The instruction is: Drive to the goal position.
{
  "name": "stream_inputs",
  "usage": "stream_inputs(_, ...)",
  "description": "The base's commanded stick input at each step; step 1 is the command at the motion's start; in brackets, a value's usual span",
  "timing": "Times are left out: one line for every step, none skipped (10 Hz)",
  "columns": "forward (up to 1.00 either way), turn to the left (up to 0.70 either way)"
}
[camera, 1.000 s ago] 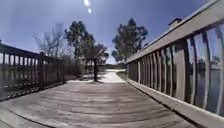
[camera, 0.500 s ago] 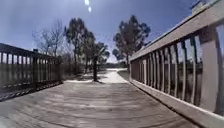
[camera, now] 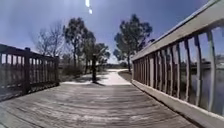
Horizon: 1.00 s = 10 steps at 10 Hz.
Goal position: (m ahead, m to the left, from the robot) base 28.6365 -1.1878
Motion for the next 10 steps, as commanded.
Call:
stream_inputs(0.7,-0.21)
stream_inputs(0.7,-0.07)
stream_inputs(0.7,0.0)
stream_inputs(0.7,0.0)
stream_inputs(0.7,0.0)
stream_inputs(0.7,0.0)
stream_inputs(0.7,0.0)
stream_inputs(0.7,0.0)
stream_inputs(0.7,0.0)
stream_inputs(0.7,0.0)
